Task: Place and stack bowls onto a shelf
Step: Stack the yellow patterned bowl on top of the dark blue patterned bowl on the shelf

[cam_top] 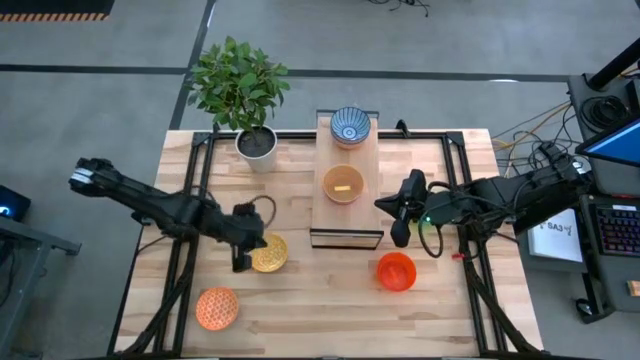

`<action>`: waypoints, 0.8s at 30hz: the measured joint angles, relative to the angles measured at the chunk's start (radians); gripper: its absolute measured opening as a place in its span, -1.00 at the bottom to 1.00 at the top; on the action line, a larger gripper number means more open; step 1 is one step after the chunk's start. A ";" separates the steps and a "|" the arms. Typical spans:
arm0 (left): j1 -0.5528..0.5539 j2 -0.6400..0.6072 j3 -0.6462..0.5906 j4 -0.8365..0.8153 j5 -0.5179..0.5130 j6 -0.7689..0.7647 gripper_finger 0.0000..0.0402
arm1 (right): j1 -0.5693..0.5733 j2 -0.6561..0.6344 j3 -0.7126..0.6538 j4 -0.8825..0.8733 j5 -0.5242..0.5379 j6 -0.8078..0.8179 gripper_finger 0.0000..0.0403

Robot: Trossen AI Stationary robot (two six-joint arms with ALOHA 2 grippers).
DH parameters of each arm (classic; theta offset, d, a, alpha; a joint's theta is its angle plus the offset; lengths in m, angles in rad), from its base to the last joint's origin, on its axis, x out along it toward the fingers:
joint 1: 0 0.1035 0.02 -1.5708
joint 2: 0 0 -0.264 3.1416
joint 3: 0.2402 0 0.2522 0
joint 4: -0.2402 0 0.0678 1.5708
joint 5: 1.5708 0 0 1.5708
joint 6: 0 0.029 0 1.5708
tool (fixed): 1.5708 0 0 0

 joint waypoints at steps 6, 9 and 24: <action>-0.025 0.128 0.083 -0.072 0.056 -0.008 -0.96 | 0.000 0.000 -0.005 -0.012 0.000 -0.001 -0.94; -0.043 0.179 0.129 -0.084 0.080 -0.007 -0.86 | 0.000 0.001 -0.016 -0.020 0.000 -0.001 -0.94; -0.121 0.448 0.151 -0.059 0.140 -0.081 -0.02 | 0.001 0.001 -0.044 -0.020 -0.008 -0.015 -0.94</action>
